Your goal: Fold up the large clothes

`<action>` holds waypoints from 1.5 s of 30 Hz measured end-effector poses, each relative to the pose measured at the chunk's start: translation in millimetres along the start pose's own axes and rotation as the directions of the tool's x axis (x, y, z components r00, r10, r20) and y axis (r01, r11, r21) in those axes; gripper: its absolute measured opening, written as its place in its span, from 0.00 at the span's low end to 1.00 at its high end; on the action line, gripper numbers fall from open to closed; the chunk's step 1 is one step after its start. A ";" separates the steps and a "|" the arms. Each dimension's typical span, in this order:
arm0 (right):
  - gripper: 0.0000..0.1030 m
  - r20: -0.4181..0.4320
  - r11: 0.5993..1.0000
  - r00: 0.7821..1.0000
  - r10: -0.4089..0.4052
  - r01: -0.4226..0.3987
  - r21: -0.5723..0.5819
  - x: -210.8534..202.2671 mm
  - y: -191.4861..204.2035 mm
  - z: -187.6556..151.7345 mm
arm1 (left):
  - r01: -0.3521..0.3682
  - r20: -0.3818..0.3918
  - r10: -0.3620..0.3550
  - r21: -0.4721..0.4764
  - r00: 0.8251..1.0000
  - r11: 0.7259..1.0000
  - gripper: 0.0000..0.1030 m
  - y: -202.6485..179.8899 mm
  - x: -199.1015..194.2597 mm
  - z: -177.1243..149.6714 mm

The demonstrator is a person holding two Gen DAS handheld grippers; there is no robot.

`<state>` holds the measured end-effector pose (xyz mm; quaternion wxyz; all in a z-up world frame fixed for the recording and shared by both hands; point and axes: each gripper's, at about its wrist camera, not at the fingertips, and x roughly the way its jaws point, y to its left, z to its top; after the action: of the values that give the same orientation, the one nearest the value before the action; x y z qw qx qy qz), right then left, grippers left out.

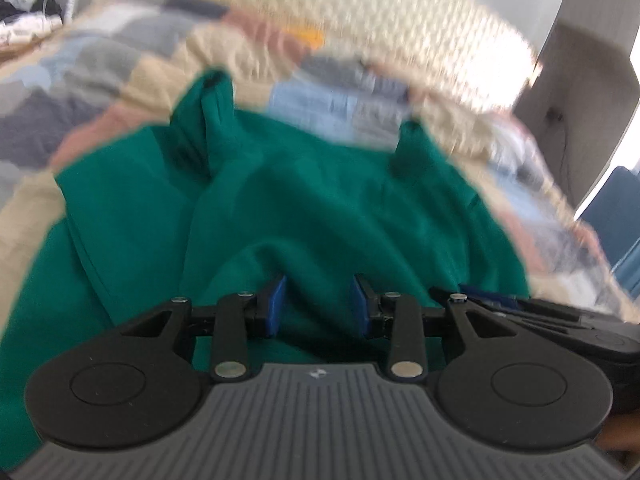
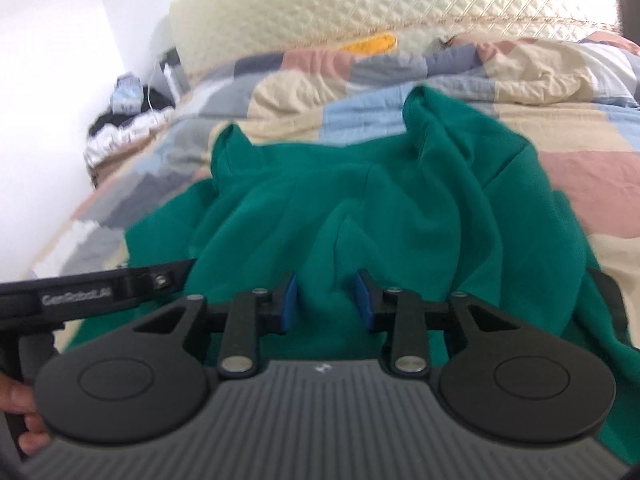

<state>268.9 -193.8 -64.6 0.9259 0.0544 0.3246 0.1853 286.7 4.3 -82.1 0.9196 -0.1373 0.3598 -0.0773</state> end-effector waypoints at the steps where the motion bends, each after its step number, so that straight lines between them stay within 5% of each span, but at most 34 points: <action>1: 0.33 -0.020 1.000 1.000 -0.005 0.005 -0.001 6.6 -0.9 -3.5 | -0.011 -0.029 0.011 0.007 1.000 1.000 0.39 0.7 7.0 -3.7; 6: 0.33 -0.084 1.000 0.996 -0.014 0.015 0.010 30.6 -5.2 -16.9 | -0.024 -0.093 0.023 -0.011 0.995 1.000 0.39 12.5 28.0 -10.3; 14: 0.33 -0.089 0.999 0.996 0.015 -0.010 0.052 32.1 -12.2 -18.3 | 0.000 -0.080 0.000 -0.006 0.997 1.000 0.42 9.0 13.3 -9.3; 23: 0.35 -0.031 0.993 0.999 0.017 -0.013 0.115 -36.1 -12.9 -15.2 | 0.020 0.017 -0.019 -0.046 1.000 0.999 0.51 -1.0 -73.3 -14.5; 32: 0.35 -0.002 0.975 0.999 -0.052 0.051 0.218 -123.1 -31.6 -32.6 | -0.035 0.042 0.040 -0.112 0.998 0.993 0.53 9.1 -155.6 -54.0; 36: 0.35 -0.018 0.920 0.990 -0.138 0.135 0.367 -157.5 -61.0 -44.6 | -0.078 0.040 0.087 -0.189 0.995 0.979 0.55 28.9 -176.8 -58.7; 42: 0.35 -0.072 0.777 0.966 -0.247 0.242 0.581 -185.6 -110.4 -64.1 | -0.186 0.025 0.203 -0.307 0.979 0.933 0.69 64.4 -186.8 -57.0; 45: 0.35 -0.093 0.696 0.948 -0.303 0.287 0.659 -186.0 -125.1 -74.4 | -0.173 -0.004 0.186 -0.394 0.982 0.903 0.69 81.8 -180.8 -61.6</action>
<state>127.1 -381.4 -42.5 0.8665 0.3295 0.3631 -0.0939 116.4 113.4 -34.8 0.8826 -0.2863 0.3634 0.0838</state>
